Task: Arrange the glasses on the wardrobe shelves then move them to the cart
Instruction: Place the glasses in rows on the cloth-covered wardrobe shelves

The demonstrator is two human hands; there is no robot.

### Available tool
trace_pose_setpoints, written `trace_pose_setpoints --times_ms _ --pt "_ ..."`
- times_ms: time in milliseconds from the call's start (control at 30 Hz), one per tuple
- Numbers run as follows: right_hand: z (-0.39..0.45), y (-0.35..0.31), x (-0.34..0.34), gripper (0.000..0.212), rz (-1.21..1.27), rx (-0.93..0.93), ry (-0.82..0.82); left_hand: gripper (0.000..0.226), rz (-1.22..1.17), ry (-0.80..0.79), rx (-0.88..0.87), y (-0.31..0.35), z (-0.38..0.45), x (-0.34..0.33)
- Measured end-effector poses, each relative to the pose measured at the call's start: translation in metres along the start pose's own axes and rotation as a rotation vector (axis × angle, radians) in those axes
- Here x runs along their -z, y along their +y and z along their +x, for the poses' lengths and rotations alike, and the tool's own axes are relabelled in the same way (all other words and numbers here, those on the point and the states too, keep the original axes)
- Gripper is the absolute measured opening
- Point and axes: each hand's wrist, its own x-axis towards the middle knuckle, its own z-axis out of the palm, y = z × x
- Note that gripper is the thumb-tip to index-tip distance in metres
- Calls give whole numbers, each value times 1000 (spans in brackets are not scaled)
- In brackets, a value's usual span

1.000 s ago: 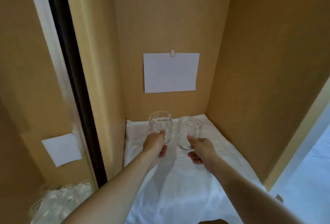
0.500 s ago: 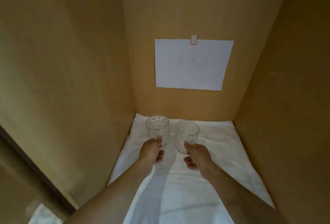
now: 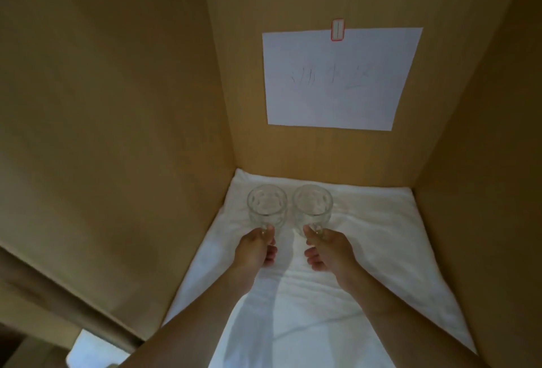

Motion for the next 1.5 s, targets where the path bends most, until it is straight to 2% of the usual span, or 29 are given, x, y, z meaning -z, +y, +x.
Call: trace_pose_setpoints --times_ms 133,233,333,367,467,533,633,667,767,800,933,1100,1167,1267,1400,1500 --pt "-2 -5 6 58 -16 -66 1 40 114 122 26 -1 12 5" --pt "2 -9 16 53 78 -121 84 35 171 235 15 -6 25 18" --pt "9 -8 27 26 85 -25 171 19 174 278 -37 -3 38 32" --pt "12 -8 30 25 73 -10 163 26 180 248 -80 -2 42 36" --pt "18 -15 31 59 91 1 29 66 189 53 -139 6 51 42" --pt "19 -22 27 74 73 48 -74 73 261 -45 -159 11 53 41" --pt "23 -26 24 78 -11 108 -172 77 341 -77 -219 17 56 40" --pt "24 -27 24 81 -30 115 -202 75 348 -93 -235 19 58 40" --pt "27 -25 21 88 -73 130 -228 31 407 -199 -305 24 62 38" --pt "28 -24 20 85 -79 138 -215 27 428 -200 -334 25 63 37" --pt "37 -22 20 72 -77 117 -185 67 382 -77 -358 17 65 40" --pt "33 -19 25 67 -3 104 -125 77 392 78 -416 40 81 38" --pt "30 -18 25 71 18 123 -75 77 479 111 -465 58 92 36" --pt "32 -19 25 65 63 140 -41 78 668 180 -471 79 105 36" --pt "33 -28 28 72 63 169 -51 79 1113 171 -525 93 114 41" --pt "36 -31 32 67 46 168 -49 73 1211 182 -540 95 115 37"
